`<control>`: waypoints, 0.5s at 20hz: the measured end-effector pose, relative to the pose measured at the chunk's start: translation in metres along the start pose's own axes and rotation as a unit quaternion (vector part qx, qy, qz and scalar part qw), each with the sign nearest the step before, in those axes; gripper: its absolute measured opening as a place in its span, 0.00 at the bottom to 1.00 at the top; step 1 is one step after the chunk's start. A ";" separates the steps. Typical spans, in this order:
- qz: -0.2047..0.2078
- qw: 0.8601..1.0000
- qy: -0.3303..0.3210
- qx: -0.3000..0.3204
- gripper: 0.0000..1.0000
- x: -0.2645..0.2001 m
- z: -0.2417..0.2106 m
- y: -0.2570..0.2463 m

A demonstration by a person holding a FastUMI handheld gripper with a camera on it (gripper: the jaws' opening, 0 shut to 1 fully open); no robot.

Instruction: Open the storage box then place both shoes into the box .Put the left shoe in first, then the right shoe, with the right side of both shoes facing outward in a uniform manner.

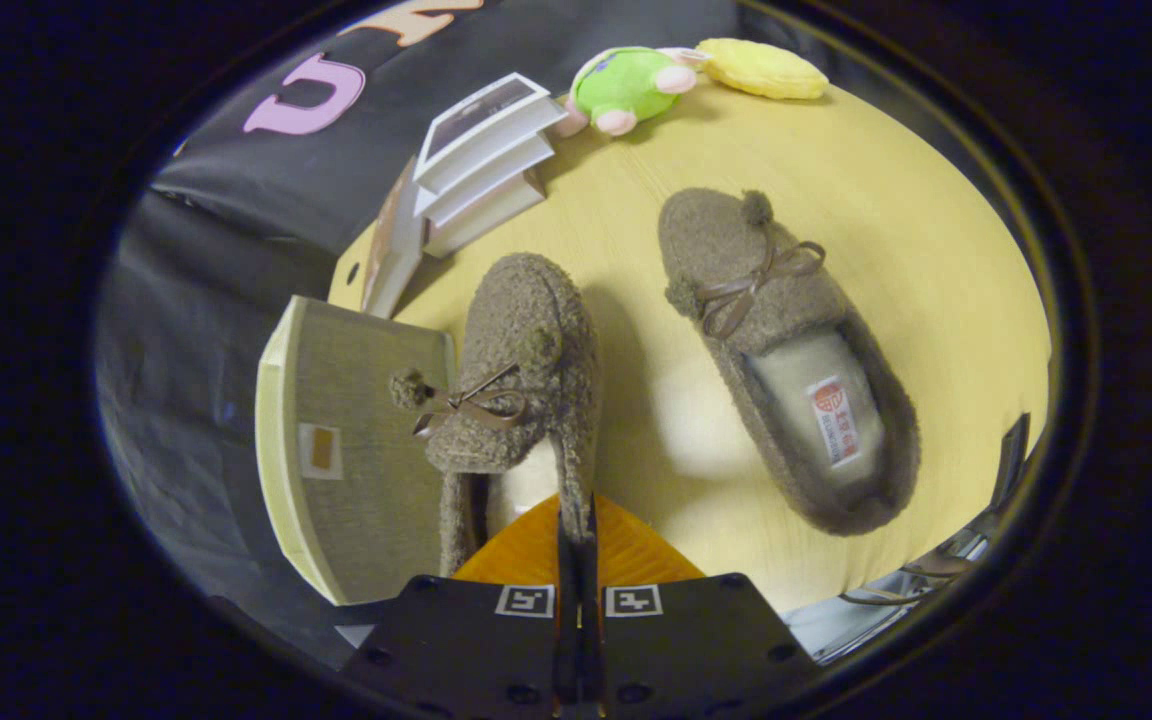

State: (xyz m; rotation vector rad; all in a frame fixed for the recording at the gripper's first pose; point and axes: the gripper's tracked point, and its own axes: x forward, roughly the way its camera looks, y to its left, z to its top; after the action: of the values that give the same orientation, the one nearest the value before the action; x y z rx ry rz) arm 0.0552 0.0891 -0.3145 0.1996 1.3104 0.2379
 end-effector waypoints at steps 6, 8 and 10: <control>0.039 0.999 -0.018 0.017 0.05 -0.054 0.011 0.043; 0.051 0.998 -0.023 0.012 0.05 -0.071 0.012 0.063; 0.066 0.997 -0.031 -0.003 0.05 -0.085 0.012 0.088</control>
State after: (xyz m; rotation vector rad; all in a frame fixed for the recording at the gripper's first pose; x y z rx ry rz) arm 0.0415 0.1490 -0.2077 0.2881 1.2360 0.3456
